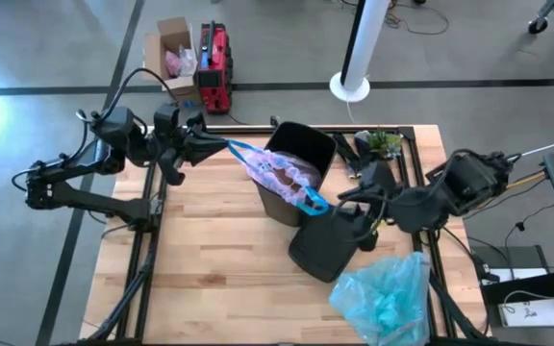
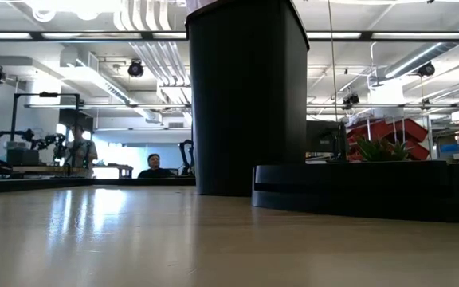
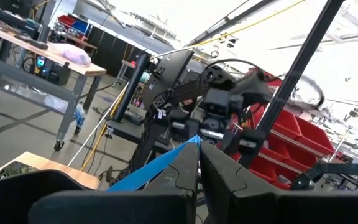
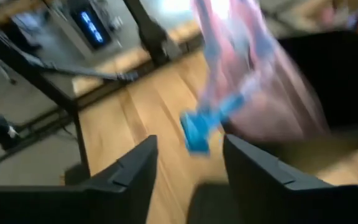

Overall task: Place trash/remove bag and relplace
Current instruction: Remove the pink trash bag from the black trash bin

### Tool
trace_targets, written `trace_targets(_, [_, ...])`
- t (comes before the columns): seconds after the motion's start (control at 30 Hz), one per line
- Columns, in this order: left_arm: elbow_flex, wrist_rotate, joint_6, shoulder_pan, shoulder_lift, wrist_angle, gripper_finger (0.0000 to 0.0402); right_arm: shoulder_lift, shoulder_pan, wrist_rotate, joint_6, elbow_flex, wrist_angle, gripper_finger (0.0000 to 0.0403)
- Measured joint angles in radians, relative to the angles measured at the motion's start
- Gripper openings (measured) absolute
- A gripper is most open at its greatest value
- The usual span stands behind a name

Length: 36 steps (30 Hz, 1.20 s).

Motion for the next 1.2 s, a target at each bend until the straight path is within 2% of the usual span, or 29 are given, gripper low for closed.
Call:
trace_targets(0.1, [0.000, 0.000, 0.000, 0.000, 0.001, 0.000, 0.0000, -0.001, 0.002, -0.005, 0.033, -0.026, -0.025, 0.0210])
trace_targets(0.23, [0.000, 0.000, 0.002, 0.000, 0.003, 0.000, 0.0000, 0.015, -0.003, -0.005, 0.002, -0.085, 0.047, 0.0223])
trace_targets(0.5, [0.000, 0.011, 0.006, 0.000, 0.003, 0.000, 0.0000, 0.038, -0.037, -0.002, -0.091, -0.186, 0.235, 0.0201])
trace_targets(0.8, [0.000, 0.026, 0.003, 0.000, 0.006, 0.000, 0.0000, 0.036, -0.073, -0.004, -0.294, -0.210, 0.512, 0.0150])
trace_targets(1.1, [0.000, 0.027, 0.002, 0.000, 0.005, -0.001, 0.0000, 0.030, -0.074, -0.014, -0.327, -0.209, 0.505, 0.0056])
trace_targets(1.2, [0.000, 0.027, -0.001, 0.000, 0.005, -0.001, 0.0000, 0.015, -0.069, -0.046, -0.311, -0.192, 0.456, 0.0037])
